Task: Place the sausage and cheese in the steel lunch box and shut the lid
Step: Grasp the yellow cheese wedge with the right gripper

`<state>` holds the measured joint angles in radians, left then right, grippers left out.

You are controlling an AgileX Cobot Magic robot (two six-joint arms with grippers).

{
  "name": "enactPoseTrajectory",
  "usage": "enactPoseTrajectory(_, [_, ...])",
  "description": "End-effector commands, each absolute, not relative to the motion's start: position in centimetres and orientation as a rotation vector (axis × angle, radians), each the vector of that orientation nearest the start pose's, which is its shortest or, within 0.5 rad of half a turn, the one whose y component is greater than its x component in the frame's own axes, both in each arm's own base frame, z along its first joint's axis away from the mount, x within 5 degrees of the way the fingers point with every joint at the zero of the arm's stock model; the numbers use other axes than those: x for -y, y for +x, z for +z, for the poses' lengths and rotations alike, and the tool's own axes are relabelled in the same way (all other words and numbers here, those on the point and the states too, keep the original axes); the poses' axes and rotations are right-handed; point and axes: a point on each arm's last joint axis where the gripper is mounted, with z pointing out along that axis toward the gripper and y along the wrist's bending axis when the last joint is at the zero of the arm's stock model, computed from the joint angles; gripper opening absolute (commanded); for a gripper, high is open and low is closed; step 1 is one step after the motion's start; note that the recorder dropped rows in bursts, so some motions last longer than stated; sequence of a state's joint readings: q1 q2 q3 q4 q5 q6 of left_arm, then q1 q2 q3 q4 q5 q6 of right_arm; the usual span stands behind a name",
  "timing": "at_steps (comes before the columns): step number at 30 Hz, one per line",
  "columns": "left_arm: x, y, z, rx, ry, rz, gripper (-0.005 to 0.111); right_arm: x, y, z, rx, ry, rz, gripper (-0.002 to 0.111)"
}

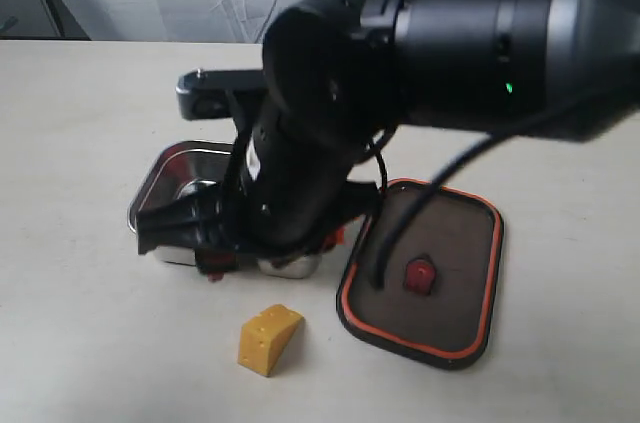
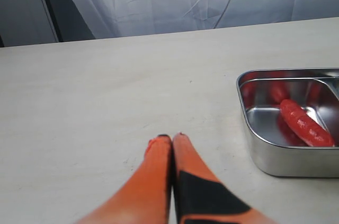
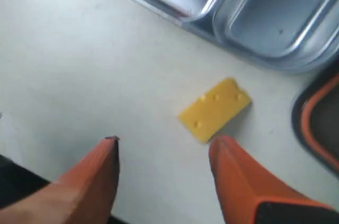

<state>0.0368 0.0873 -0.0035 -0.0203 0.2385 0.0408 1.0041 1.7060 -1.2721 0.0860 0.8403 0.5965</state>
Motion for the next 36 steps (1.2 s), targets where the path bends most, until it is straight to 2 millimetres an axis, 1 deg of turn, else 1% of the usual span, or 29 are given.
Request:
enactPoseTrajectory(1, [-0.2, 6.1, 18.7, -1.803, -0.009, 0.040, 0.000, -30.0, 15.8, 23.8, -2.939, -0.276, 0.475, 0.053])
enactPoseTrajectory(3, [-0.2, 6.1, 18.7, -1.803, -0.009, 0.040, 0.000, -30.2, 15.5, 23.7, -2.957, -0.212, 0.479, 0.053])
enactPoseTrajectory(5, [-0.2, 6.1, 18.7, -1.803, -0.009, 0.040, 0.000, -30.2, 15.5, 23.7, -2.966, -0.134, 0.490, 0.053])
enactPoseTrajectory(9, [-0.2, 6.1, 18.7, -1.803, -0.009, 0.040, 0.000, -30.4, 15.7, 22.7, -2.988, -0.022, 0.438, 0.053])
enactPoseTrajectory(13, [-0.2, 6.1, 18.7, -1.803, -0.009, 0.040, 0.000, -31.2, 16.1, 20.4, -3.005, 0.061, 0.393, 0.053])
enactPoseTrajectory(15, [-0.2, 6.1, 18.7, -1.803, -0.009, 0.040, 0.000, -31.7, 16.3, 19.0, -3.020, 0.133, 0.375, 0.053])
enactPoseTrajectory(18, [-0.2, 6.1, 18.7, -1.803, -0.009, 0.040, 0.000, -32.0, 16.5, 17.5, -3.042, 0.188, 0.333, 0.053])
enactPoseTrajectory(21, [-0.2, 6.1, 18.7, -1.803, -0.009, 0.040, 0.000, -32.0, 16.6, 16.9, -3.045, 0.234, 0.300, 0.053])
enactPoseTrajectory(24, [-0.2, 6.1, 18.7, -1.803, -0.009, 0.040, 0.000, -31.9, 16.7, 16.8, -3.027, 0.280, 0.281, 0.053])
enactPoseTrajectory(27, [-0.2, 6.1, 18.7, -1.803, -0.009, 0.040, 0.000, -32.0, 16.9, 16.8, -3.009, 0.303, 0.301, 0.053])
enactPoseTrajectory(29, [-0.2, 6.1, 18.7, -1.803, -0.009, 0.040, 0.000, -32.2, 17.0, 16.3, -3.005, 0.311, 0.304, 0.053])
enactPoseTrajectory(30, [-0.2, 6.1, 18.7, -1.803, -0.009, 0.040, 0.000, -32.5, 17.1, 15.8, -3.006, 0.320, 0.320, 0.053])
enactPoseTrajectory(32, [-0.2, 6.1, 18.7, -1.803, -0.009, 0.040, 0.000, -32.8, 17.2, 15.4, -3.003, 0.338, 0.363, 0.053])
enactPoseTrajectory(36, [-0.2, 6.1, 18.7, -1.803, -0.009, 0.040, 0.000, -32.3, 17.0, 15.0, -3.026, 0.366, 0.265, 0.053])
